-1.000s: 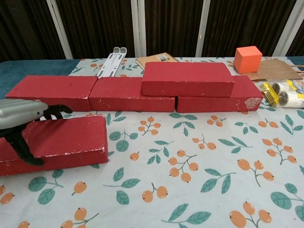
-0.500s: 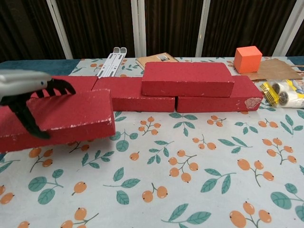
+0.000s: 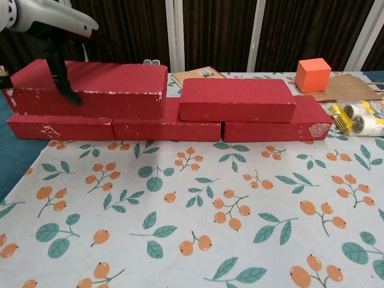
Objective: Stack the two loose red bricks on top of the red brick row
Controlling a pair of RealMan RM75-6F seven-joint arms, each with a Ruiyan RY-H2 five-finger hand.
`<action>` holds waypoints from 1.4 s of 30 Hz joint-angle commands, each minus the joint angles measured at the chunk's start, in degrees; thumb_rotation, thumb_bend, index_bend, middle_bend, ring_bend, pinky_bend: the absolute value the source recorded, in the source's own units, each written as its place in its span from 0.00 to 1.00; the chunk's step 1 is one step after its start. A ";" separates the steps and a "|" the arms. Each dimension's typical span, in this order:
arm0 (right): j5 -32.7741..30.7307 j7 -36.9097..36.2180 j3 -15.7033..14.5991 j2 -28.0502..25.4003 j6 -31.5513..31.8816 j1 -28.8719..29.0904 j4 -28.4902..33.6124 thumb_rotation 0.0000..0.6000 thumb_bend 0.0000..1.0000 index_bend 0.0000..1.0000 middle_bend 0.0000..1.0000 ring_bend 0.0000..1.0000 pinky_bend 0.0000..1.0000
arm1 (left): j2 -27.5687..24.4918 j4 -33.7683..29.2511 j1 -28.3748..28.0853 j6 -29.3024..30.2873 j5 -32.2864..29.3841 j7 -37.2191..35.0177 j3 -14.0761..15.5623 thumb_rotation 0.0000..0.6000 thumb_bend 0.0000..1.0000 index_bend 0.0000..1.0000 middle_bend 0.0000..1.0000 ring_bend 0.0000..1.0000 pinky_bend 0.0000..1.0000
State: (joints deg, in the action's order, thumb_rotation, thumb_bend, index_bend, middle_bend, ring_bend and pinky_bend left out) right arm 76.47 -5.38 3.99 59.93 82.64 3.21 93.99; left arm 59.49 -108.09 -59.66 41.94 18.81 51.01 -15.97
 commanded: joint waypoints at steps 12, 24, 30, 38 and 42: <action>-5.40 5.11 2.05 1.35 -2.66 0.70 0.31 1.00 0.00 0.00 0.04 0.00 0.00 | 11.35 28.99 -6.84 -13.73 9.17 -12.61 4.74 1.00 0.01 0.22 0.27 0.26 0.27; -5.59 4.84 2.50 1.32 -3.44 0.65 0.18 1.00 0.00 0.00 0.04 0.00 0.00 | 19.87 40.21 -8.18 -16.29 15.81 -21.59 7.90 1.00 0.01 0.23 0.27 0.26 0.27; -5.55 4.21 2.68 1.17 -3.61 0.47 -0.08 1.00 0.00 0.00 0.04 0.00 0.00 | 22.09 42.42 -8.94 -15.17 18.27 -24.29 8.56 1.00 0.01 0.23 0.27 0.26 0.27; -5.45 3.81 2.87 1.04 -3.55 0.22 -0.27 1.00 0.00 0.00 0.04 0.00 0.00 | 23.17 43.76 -10.20 -14.29 17.36 -25.35 10.29 1.00 0.01 0.23 0.27 0.26 0.27; -5.40 3.75 2.96 1.01 -3.55 0.15 -0.33 1.00 0.00 0.00 0.04 0.00 0.00 | 23.40 43.94 -10.70 -13.82 16.32 -25.43 11.26 1.00 0.01 0.23 0.27 0.26 0.27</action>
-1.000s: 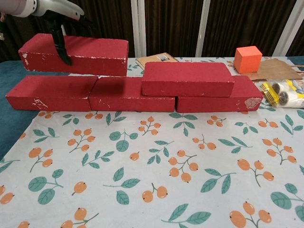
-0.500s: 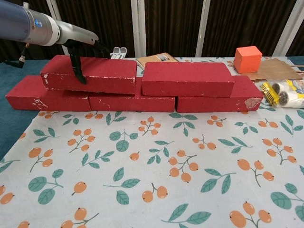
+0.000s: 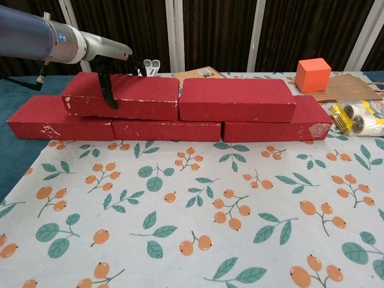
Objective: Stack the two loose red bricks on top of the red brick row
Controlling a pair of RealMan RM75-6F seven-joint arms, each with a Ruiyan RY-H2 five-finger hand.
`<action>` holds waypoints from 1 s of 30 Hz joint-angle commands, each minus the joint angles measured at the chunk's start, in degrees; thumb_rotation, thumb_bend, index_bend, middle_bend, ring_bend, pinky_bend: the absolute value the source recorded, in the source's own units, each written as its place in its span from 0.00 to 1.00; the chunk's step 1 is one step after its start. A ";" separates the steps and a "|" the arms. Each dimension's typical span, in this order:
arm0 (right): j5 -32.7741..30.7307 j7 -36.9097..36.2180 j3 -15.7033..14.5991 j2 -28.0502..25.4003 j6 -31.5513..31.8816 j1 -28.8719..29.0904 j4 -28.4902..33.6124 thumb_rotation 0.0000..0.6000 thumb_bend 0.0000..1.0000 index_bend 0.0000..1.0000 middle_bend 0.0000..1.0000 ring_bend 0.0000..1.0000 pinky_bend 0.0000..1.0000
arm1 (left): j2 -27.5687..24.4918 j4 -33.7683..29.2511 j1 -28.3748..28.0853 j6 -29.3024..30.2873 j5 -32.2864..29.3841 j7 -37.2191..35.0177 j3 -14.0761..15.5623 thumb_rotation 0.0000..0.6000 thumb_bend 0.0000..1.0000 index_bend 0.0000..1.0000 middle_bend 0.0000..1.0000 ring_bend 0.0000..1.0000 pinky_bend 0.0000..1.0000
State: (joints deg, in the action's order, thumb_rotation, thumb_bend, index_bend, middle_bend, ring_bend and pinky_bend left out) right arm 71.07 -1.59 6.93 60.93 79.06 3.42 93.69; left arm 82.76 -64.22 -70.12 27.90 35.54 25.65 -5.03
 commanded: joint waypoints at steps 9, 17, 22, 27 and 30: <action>0.43 -0.36 0.18 -0.09 0.49 -0.37 -0.05 1.00 0.00 0.00 0.04 0.00 0.00 | 0.32 -0.85 -1.27 1.66 -1.37 -0.38 1.29 1.00 0.01 0.23 0.27 0.26 0.28; 0.65 -0.45 0.23 -0.15 0.66 -0.55 0.04 1.00 0.00 0.00 0.04 0.00 0.00 | -0.31 -2.59 -1.76 2.60 -1.96 -0.42 1.92 1.00 0.01 0.23 0.27 0.26 0.28; 0.59 -0.50 0.29 -0.22 0.56 -0.62 0.09 1.00 0.00 0.00 0.04 0.00 0.00 | -0.23 -2.76 -2.17 3.08 -3.07 -0.31 2.48 1.00 0.01 0.23 0.27 0.26 0.28; 0.44 -0.46 0.37 -0.26 0.28 -0.58 0.10 1.00 0.00 0.00 0.04 0.00 0.00 | 0.34 -2.28 -2.58 3.42 -3.92 0.12 3.12 1.00 0.01 0.23 0.27 0.26 0.28; 0.37 -0.34 0.42 -0.24 0.26 -0.59 0.09 1.00 0.00 0.00 0.04 0.00 0.00 | 0.66 -2.10 -2.69 3.59 -4.03 0.02 3.16 1.00 0.01 0.23 0.27 0.26 0.28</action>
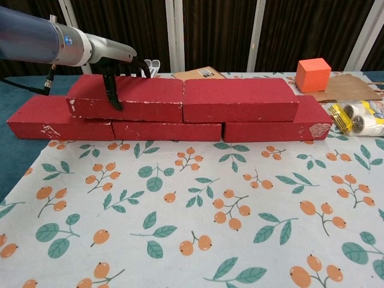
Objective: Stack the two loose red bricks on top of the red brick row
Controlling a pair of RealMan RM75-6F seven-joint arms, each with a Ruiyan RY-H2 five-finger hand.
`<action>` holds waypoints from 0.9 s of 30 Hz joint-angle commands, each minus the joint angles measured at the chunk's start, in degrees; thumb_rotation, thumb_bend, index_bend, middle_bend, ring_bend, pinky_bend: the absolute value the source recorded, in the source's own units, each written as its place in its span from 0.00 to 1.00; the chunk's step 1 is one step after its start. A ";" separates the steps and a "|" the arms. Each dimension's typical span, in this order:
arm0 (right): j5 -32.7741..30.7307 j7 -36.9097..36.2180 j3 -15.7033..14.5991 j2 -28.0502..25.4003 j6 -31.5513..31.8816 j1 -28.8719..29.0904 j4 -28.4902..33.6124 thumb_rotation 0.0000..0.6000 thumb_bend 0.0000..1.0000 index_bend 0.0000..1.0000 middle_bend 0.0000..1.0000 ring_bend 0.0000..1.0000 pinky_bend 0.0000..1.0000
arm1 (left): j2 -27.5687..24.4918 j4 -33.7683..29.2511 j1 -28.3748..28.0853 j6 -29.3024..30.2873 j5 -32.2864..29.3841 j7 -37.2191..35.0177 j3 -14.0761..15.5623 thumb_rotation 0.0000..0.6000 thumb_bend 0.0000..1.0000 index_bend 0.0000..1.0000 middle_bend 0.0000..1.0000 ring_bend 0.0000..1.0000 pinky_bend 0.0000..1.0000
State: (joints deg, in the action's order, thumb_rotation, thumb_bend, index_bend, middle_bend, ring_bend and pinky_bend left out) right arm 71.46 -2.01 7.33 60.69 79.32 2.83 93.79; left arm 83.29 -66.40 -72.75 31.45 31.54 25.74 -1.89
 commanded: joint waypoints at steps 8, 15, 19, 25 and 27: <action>-0.04 0.33 0.07 0.05 0.07 -0.09 0.11 1.00 0.00 0.00 0.04 0.00 0.00 | 0.08 -0.26 -0.19 0.16 0.15 -0.68 -0.11 1.00 0.01 0.23 0.27 0.26 0.28; 0.04 0.49 0.05 0.02 -0.07 -0.08 0.27 1.00 0.00 0.00 0.04 0.00 0.00 | -0.03 -0.36 -0.11 0.49 0.05 -0.80 0.19 1.00 0.01 0.23 0.27 0.26 0.28; 0.00 0.53 0.10 0.05 -0.06 -0.09 0.29 1.00 0.00 0.00 0.04 0.00 0.00 | 0.39 0.16 -0.04 0.59 0.08 -1.00 0.15 1.00 0.01 0.23 0.26 0.26 0.28; -0.16 0.67 0.14 0.07 -0.21 -0.06 0.27 1.00 0.00 0.00 0.04 0.00 0.00 | 1.09 0.85 0.02 0.53 0.15 -1.34 0.01 1.00 0.01 0.23 0.26 0.26 0.28; -0.20 0.65 0.17 0.04 -0.21 -0.08 0.31 1.00 0.00 0.00 0.04 0.00 0.00 | 1.24 0.99 0.06 0.52 0.20 -1.47 -0.08 1.00 0.01 0.23 0.26 0.26 0.28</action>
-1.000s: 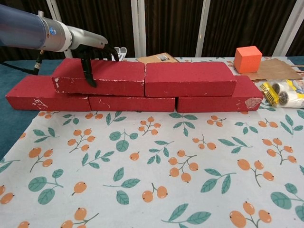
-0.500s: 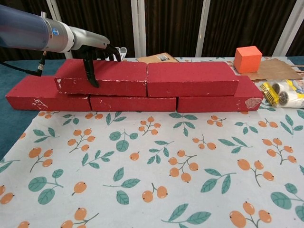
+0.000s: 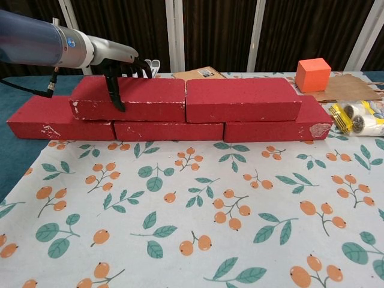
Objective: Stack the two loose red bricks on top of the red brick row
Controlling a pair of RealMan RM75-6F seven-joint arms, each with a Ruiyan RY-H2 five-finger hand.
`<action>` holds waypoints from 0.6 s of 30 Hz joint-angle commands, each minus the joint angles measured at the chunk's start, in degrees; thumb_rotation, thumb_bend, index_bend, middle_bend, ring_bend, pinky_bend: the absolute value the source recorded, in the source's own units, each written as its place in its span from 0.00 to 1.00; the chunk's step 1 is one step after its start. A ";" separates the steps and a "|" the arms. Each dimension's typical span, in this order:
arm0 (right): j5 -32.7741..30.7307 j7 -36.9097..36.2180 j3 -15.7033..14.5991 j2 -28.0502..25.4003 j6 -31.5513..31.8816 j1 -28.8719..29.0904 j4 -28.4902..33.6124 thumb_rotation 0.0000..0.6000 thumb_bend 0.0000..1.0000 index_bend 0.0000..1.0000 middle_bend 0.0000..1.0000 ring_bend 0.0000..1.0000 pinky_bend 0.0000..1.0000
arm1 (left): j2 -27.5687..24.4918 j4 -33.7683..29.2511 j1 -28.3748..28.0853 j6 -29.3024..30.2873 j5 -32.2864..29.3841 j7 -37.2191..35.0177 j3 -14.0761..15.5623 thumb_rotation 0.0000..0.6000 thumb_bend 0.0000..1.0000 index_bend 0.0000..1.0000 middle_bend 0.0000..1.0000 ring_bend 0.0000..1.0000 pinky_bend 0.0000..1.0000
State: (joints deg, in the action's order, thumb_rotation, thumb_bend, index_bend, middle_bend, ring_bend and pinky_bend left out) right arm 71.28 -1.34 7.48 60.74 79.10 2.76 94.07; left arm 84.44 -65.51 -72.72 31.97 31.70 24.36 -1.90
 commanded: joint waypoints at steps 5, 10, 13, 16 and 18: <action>0.10 -0.02 -0.03 -0.04 0.06 -0.08 0.02 1.00 0.00 0.00 0.04 0.00 0.00 | 0.17 0.13 0.07 -0.16 0.13 -0.26 -0.13 1.00 0.01 0.21 0.26 0.26 0.28; 0.04 0.05 0.01 -0.07 -0.02 -0.05 0.10 1.00 0.00 0.00 0.04 0.00 0.00 | 0.21 0.23 0.18 -0.20 0.26 -0.35 -0.07 1.00 0.00 0.17 0.22 0.22 0.27; -0.03 0.15 0.00 -0.05 -0.12 -0.02 0.17 1.00 0.00 0.00 0.04 0.00 0.00 | 0.34 0.41 0.22 -0.19 0.23 -0.28 0.05 1.00 0.00 0.13 0.19 0.19 0.26; -0.18 0.28 0.06 -0.07 -0.23 0.03 0.20 1.00 0.00 0.00 0.04 0.00 0.00 | 0.58 0.71 0.20 -0.25 0.13 -0.17 0.16 1.00 0.00 0.10 0.16 0.16 0.24; -0.27 0.33 0.05 -0.07 -0.19 -0.03 0.25 1.00 0.00 0.00 0.04 0.00 0.00 | 0.77 0.95 0.17 -0.27 0.14 -0.02 0.26 1.00 0.00 0.10 0.15 0.14 0.23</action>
State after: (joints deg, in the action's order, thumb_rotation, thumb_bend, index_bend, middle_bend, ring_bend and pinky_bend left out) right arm 71.00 -1.01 7.54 60.67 78.91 2.73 94.32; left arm 85.18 -64.57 -72.54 31.71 31.84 24.32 -1.66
